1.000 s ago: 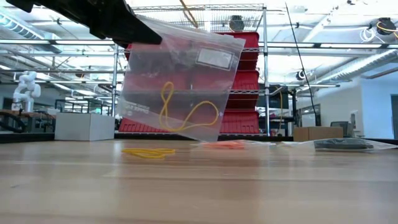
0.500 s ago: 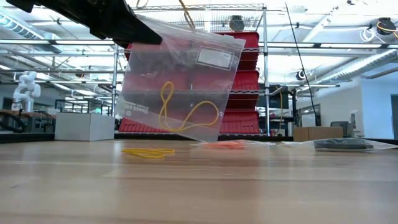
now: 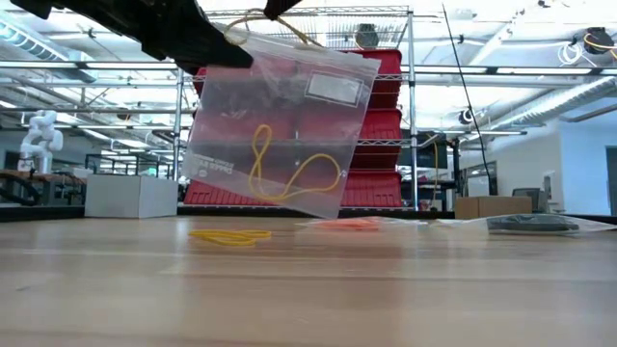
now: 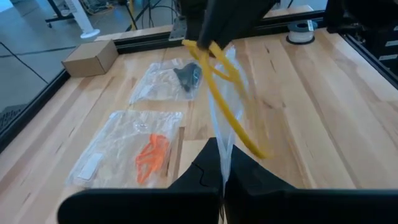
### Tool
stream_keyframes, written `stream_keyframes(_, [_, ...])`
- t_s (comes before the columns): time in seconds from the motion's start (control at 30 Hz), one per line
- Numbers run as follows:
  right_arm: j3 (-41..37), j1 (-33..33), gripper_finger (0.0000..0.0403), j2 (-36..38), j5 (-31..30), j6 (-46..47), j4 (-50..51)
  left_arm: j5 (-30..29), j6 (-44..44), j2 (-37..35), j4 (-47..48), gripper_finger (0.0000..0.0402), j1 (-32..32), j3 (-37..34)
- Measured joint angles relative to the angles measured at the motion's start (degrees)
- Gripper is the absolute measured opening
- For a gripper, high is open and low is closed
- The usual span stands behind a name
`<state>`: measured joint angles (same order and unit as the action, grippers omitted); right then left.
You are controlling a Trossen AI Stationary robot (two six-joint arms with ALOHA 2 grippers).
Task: Sort rubber bands
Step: Put the yellow rubber band inside the left transparent zip bag
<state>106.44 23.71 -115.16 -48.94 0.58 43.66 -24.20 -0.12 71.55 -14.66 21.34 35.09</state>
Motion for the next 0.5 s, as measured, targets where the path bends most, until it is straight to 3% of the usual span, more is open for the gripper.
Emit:
stream_keyframes(0.27, [-0.67, 1.58, 0.0, -0.02, -0.84, 5.28, -0.77, -1.59, -1.07, 0.0, 0.02, 0.0, 0.0, -0.02])
stream_keyframes(0.5, [-0.67, 1.76, 0.0, -0.02, 1.36, 14.85, 6.02, -1.8, -1.09, 0.0, 0.03, 0.0, 0.0, 0.0])
